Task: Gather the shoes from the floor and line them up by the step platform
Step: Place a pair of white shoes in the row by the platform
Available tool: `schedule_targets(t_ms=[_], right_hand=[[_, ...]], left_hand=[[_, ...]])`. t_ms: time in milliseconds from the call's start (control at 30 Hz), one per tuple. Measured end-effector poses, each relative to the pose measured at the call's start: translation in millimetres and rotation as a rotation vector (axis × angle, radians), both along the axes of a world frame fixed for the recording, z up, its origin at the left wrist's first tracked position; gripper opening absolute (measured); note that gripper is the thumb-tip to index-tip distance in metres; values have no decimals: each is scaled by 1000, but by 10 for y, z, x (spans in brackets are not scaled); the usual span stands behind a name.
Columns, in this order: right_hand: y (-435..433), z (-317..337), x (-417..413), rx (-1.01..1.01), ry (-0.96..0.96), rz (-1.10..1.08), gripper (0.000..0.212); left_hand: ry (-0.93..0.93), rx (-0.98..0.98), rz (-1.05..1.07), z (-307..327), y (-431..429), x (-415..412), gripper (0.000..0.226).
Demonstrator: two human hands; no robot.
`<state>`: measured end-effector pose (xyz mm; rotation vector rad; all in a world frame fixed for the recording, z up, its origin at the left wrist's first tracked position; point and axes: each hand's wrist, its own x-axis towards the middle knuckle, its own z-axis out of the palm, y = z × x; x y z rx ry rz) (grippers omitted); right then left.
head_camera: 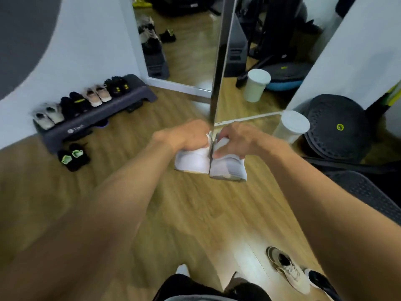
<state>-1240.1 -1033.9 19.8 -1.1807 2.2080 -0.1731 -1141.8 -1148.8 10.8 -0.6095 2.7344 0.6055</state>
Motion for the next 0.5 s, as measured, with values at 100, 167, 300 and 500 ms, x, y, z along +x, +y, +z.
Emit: schedule_targets(t_ms=[100, 167, 300, 500], right_hand=[[-623, -45, 226, 64, -39, 125, 46], [-1010, -111, 319, 81, -89, 203, 45], [-1806, -249, 398, 109, -180, 348, 47], [-3038, -519, 477, 156, -175, 560, 37]], left_hand=[[4, -7, 79, -99, -541, 315, 21], [-12, -10, 147, -190, -886, 476, 21], [-52, 53, 322, -421, -1582, 720, 19], [-52, 183, 575, -606, -2447, 1011, 39]])
